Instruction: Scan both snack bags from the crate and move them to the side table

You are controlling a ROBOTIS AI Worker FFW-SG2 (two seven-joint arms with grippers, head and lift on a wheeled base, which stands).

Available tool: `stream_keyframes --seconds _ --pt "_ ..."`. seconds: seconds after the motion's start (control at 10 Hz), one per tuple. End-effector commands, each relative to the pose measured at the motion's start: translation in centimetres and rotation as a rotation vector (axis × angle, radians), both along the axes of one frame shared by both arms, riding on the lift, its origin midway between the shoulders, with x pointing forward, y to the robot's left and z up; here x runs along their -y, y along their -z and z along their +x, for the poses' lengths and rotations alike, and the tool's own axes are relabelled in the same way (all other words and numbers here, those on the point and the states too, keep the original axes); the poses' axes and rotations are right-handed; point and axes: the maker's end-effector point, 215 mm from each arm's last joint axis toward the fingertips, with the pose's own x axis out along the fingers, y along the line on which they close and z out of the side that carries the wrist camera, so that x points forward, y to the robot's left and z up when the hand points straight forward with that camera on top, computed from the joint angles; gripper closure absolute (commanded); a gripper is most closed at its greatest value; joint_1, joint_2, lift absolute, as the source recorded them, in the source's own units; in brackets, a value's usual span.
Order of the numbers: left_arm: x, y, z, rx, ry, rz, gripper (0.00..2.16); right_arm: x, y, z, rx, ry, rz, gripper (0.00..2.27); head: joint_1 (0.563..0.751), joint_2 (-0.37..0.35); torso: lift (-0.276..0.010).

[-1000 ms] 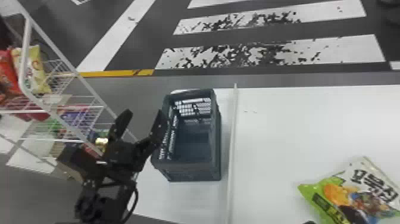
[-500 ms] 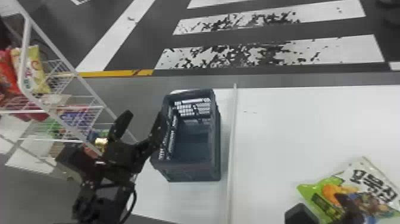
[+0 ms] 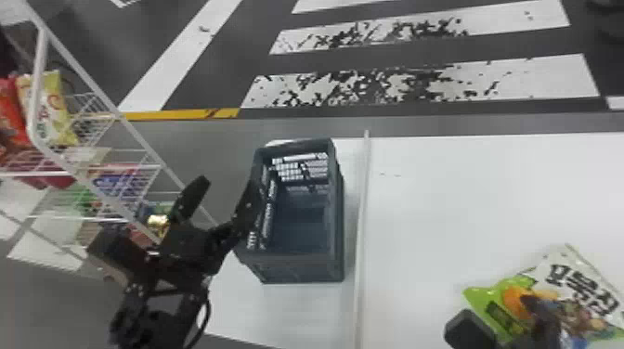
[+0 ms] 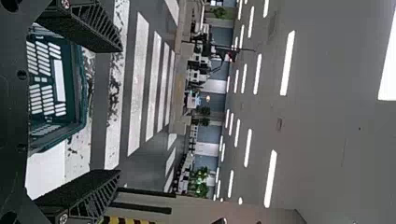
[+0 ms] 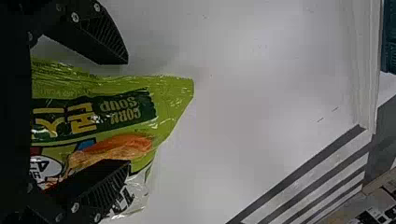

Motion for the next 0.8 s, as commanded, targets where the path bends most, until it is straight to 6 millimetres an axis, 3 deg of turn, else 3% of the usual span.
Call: stream_keyframes --seconds 0.0,0.1,0.3,0.4,0.5,0.7 --pt "-0.3 0.1 -0.1 -0.002 -0.003 -0.006 0.07 1.3 0.6 0.0 -0.038 0.017 -0.054 0.97 0.695 0.350 -0.029" --pt "-0.3 0.2 0.0 -0.004 -0.002 -0.008 0.07 1.9 0.6 -0.2 -0.043 0.026 -0.075 2.13 0.695 0.350 -0.029" --pt "-0.2 0.8 0.2 -0.018 0.002 -0.012 0.07 1.4 0.0 -0.3 -0.021 0.012 -0.047 2.25 0.695 0.350 -0.029" --pt "-0.1 0.8 0.2 -0.016 0.008 -0.013 0.07 1.1 -1.9 0.3 0.022 0.018 0.011 2.25 0.695 0.350 -0.029" --pt "-0.1 0.8 0.3 -0.016 0.008 -0.014 0.07 0.1 -4.8 1.3 0.045 0.020 0.169 2.25 0.695 0.350 -0.029" --pt "0.3 1.0 0.4 -0.017 0.013 -0.018 0.07 0.2 -11.0 4.0 0.055 0.123 0.536 2.25 0.695 0.350 -0.029"
